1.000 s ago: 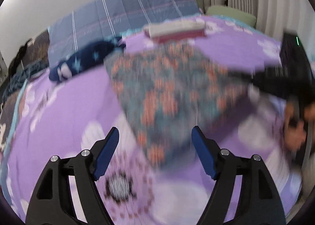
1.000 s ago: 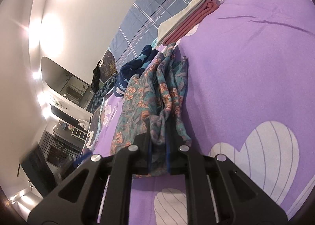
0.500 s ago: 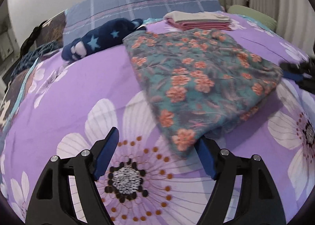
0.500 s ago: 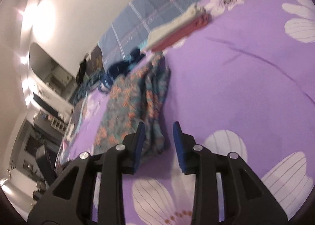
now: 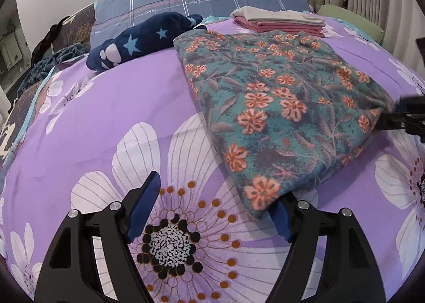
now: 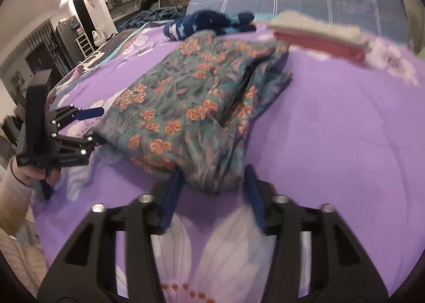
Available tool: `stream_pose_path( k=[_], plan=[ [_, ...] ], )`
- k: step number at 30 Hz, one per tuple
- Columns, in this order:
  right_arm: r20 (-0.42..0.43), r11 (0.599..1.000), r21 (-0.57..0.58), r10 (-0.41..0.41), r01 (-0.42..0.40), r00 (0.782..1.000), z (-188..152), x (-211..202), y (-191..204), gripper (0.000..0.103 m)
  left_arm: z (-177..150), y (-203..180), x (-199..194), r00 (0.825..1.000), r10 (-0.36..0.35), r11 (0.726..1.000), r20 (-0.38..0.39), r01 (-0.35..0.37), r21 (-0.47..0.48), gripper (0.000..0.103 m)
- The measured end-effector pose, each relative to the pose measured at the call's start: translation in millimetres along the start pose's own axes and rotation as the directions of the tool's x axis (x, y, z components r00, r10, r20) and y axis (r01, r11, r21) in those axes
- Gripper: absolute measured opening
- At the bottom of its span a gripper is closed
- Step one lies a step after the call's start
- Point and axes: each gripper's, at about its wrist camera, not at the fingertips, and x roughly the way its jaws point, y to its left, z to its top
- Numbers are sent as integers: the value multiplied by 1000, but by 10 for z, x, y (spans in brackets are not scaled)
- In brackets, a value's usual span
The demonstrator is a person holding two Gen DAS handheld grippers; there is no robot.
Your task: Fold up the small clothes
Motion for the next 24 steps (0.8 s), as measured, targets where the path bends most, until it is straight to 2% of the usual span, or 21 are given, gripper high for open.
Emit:
stream_pose_path(
  k=[1,3,4,5,8,9,11,12,13,15,17,18,19,22,24],
  plan=[
    [-18,998,34,53,-53,998,-7,13,1,15,-2,20,-2,1000,4,1000,-3,-4,-5,75],
    [8,988,55,147,-147,989,-28,-138,37,13,-14,59,-7,1000,-3,1000,-11,3,6,67],
    [20,983,32,178,-179,984,-40,-238,74,0,-17,61,-8,1000,-8,1000,-14,8,16,65],
    [18,982,20,186,-186,982,-52,-284,84,0,-18,54,-12,1000,-7,1000,-14,7,26,65],
    [0,999,19,26,-26,1000,-104,-376,-10,5,-24,-16,-29,1000,20,997,-2,-19,71,62],
    [-7,998,62,0,0,1000,-121,-388,-98,5,-24,-38,-33,1000,23,997,1,-23,79,60],
    [19,988,146,47,-50,999,-121,-426,-215,5,-24,-71,-42,1000,29,995,5,-30,92,55],
    [51,984,161,74,-81,996,-105,-457,-214,9,-24,-85,-48,1000,30,995,6,-30,94,54],
    [73,983,157,85,-96,994,-76,-478,-176,24,-20,-90,-52,1000,29,995,5,-29,93,52],
    [101,987,130,79,-92,992,11,-469,-64,48,-12,-85,-62,1000,30,996,4,-30,86,52],
    [101,994,94,50,-60,994,108,-390,46,45,-8,-76,-67,1000,31,997,3,-31,77,52],
    [88,995,87,30,-38,996,147,-322,85,33,-10,-68,-71,999,32,997,3,-32,70,52],
    [71,996,89,20,-27,997,170,-255,95,7,-10,-66,-71,999,33,997,3,-33,68,52],
    [16,989,139,-45,43,999,153,-78,40,4,-29,-33,-53,999,32,998,-8,-32,59,54],
    [-10,975,217,-49,50,999,54,-19,-112,4,-49,5,-25,1000,22,998,-15,-21,54,58]
  ],
)
